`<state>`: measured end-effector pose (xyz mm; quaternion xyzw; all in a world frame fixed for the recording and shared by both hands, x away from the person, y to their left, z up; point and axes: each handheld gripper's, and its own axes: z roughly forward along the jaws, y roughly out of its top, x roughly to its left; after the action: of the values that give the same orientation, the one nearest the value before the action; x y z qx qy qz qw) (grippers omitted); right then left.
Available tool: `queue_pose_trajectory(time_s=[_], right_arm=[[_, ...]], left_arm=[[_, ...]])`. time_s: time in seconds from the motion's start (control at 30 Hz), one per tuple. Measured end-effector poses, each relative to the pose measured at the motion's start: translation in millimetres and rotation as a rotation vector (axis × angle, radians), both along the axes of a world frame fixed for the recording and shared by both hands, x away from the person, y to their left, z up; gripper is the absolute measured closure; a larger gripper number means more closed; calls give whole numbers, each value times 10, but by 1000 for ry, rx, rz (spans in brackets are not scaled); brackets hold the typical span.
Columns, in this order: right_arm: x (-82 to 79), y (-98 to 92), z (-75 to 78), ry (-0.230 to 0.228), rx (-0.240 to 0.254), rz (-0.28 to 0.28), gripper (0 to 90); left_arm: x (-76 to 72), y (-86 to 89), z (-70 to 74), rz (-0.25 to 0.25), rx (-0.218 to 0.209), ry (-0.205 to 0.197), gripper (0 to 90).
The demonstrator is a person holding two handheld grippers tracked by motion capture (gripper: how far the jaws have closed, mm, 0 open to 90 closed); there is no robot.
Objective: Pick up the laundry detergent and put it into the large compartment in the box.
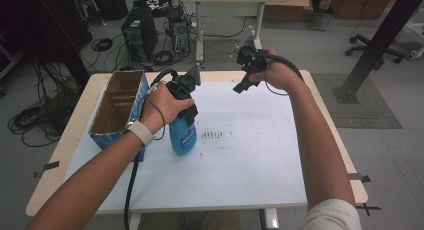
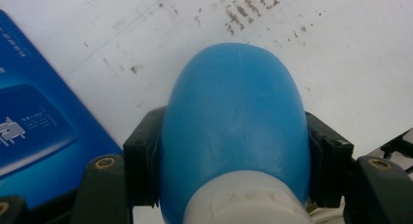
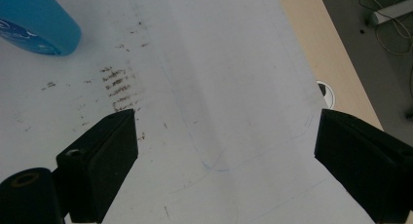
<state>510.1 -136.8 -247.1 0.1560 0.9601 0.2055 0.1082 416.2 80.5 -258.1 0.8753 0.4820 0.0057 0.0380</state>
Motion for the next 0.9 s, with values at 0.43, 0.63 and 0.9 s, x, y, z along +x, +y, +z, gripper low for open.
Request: queue_pose_trajectory(time_s=[0.43,0.63,0.9], right_arm=[[-9,-12,12,-2,2,0,92],[-5,2,3,-1,2,3,91],[-13,4,13,-1,2,3,91]], left_arm=[[-27,95,216,16,3,-21,372],[-43,123,303,20,3,-28,372],[-35,210,470,38,-17,-33,373]])
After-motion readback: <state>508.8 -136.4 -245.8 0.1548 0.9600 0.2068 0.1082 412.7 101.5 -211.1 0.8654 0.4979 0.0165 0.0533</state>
